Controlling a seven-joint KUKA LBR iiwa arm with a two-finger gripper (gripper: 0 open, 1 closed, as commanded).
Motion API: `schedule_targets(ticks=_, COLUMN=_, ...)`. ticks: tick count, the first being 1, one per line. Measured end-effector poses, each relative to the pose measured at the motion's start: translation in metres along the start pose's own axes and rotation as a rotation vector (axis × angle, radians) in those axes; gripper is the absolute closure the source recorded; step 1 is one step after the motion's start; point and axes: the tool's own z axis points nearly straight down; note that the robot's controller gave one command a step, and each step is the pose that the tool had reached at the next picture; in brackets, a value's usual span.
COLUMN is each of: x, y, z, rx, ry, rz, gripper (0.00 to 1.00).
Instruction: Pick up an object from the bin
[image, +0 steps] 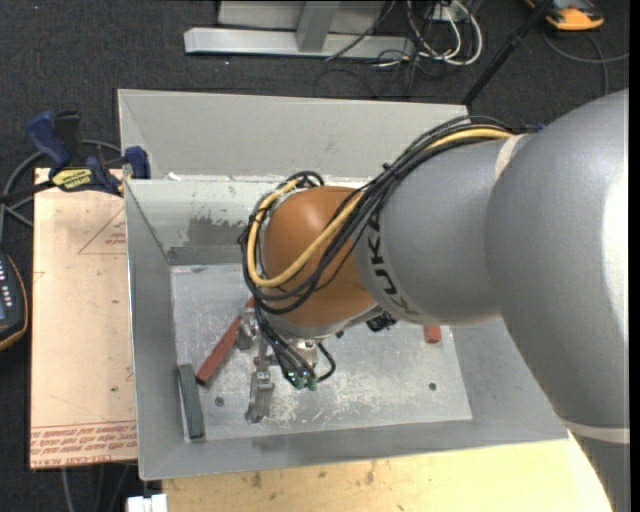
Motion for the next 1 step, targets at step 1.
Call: schedule_targets(ticks=1, x=-0.0395, y=0.0282, z=0.0646, rx=-0.001, ry=-0.010, rz=-0.279, gripper=0.00)
